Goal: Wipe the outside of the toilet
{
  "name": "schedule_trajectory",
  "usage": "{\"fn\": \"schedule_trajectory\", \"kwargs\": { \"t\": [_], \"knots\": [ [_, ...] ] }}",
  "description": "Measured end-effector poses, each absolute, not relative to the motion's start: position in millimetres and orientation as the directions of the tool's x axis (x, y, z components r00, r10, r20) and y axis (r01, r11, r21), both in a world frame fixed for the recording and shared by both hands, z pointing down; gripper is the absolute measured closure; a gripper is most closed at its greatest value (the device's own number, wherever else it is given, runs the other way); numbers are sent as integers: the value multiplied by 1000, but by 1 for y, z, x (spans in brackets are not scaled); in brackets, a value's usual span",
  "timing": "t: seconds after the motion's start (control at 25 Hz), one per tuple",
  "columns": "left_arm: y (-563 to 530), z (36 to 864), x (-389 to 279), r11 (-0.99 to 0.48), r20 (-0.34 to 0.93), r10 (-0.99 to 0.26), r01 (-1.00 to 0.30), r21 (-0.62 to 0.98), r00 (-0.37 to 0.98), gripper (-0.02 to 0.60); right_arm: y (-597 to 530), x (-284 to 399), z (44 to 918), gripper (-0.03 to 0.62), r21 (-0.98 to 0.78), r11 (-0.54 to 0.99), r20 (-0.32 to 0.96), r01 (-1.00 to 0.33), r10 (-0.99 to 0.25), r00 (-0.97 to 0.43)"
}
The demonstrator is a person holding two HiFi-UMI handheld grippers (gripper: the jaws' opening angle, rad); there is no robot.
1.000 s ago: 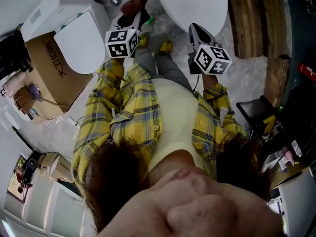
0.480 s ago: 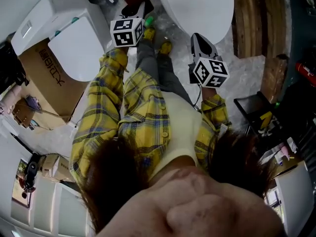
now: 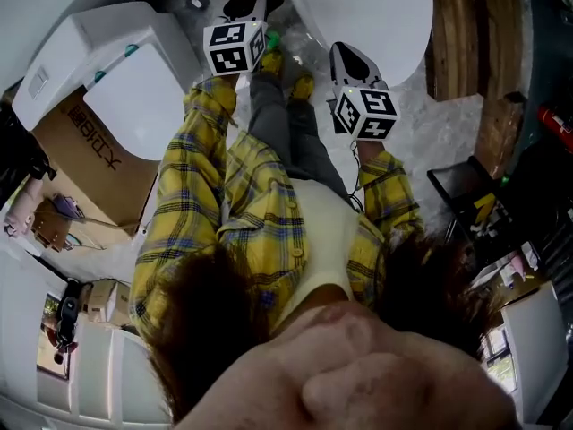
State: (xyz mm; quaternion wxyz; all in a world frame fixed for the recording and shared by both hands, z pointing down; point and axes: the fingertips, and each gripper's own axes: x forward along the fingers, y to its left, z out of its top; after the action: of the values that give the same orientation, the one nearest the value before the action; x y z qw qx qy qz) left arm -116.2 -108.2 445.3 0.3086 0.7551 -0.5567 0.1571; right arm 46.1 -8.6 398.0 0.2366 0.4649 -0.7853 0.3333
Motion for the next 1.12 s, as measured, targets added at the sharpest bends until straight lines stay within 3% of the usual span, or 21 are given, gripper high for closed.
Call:
{"fn": "schedule_trajectory", "kwargs": {
  "t": [0.6,1.12],
  "knots": [
    [-209,505,-127,-169,612,-732,-950,263,300,486,-58,15,449,568,-291,377,728,-879,-509,-459],
    [-283,537,-114,-242,651,-683,-944,226,331,485,-64,34,469,568,-285,339,758,-897,-493,-427]
  ]
}}
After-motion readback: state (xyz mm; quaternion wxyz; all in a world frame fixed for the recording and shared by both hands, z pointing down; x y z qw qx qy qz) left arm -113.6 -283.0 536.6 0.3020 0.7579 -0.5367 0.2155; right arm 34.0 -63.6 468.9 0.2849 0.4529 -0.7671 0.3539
